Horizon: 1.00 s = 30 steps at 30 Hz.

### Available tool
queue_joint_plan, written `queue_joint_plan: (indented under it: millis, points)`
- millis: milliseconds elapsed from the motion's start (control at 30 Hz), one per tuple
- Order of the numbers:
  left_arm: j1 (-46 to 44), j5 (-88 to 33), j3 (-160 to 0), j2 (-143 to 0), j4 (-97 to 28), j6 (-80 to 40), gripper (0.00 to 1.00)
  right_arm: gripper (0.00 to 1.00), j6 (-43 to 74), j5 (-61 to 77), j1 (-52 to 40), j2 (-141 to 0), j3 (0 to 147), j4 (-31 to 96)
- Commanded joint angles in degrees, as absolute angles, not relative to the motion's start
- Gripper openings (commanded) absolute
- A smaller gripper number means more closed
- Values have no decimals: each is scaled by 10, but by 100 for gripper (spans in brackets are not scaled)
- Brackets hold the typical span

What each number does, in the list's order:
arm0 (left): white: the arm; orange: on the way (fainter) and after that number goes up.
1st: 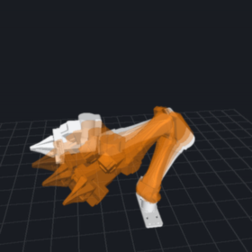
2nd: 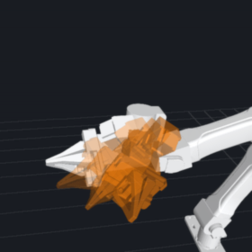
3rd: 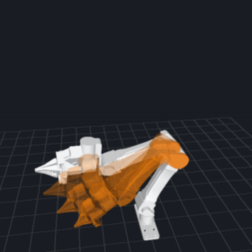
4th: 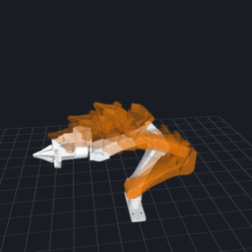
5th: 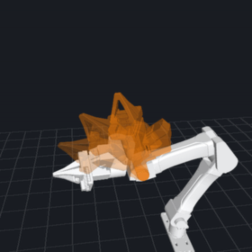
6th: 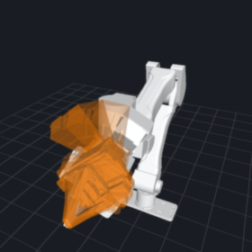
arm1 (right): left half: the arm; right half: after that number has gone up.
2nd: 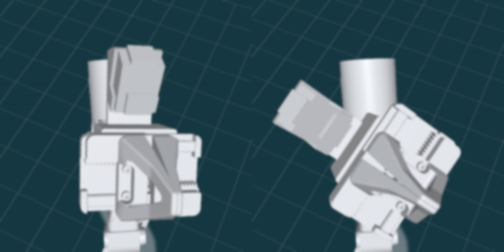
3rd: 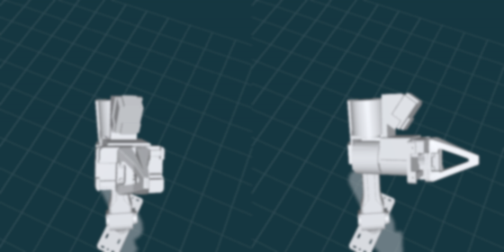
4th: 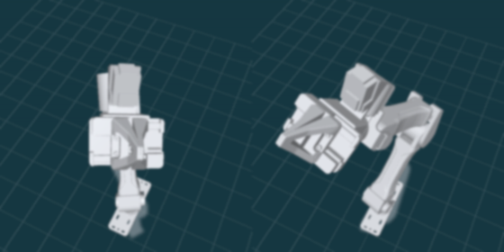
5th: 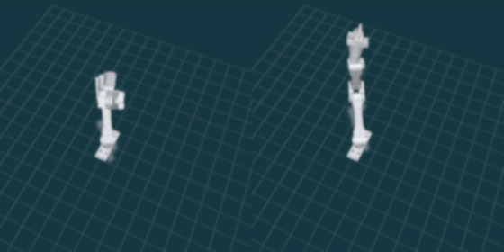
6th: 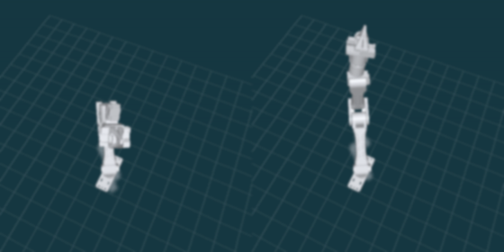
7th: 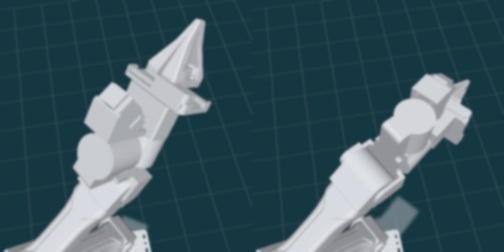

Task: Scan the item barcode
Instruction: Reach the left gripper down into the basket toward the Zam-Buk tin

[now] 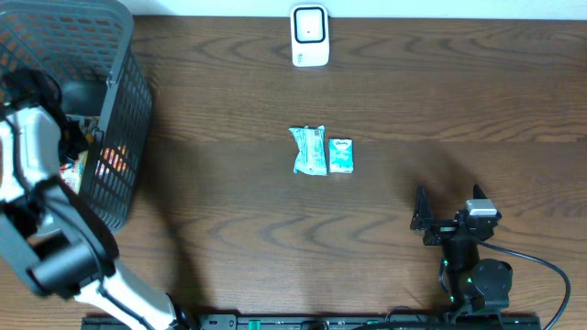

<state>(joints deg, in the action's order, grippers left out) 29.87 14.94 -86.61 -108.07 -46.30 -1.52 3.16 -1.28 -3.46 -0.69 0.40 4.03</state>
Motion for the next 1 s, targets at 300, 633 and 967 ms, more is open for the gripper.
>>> queue_joint_plan:
  millis: [300, 633, 967]
  points:
    - [302, 141, -870, -917, -451, -121, 37, 99, 25, -14, -33, -4, 3, 42]
    - [301, 4, -868, -938, -379, -136, 91, 99, 25, -14, -33, -4, 3, 42]
    - [302, -17, -868, -1001, -298, -8, 93, 99, 25, -14, -33, -4, 3, 43]
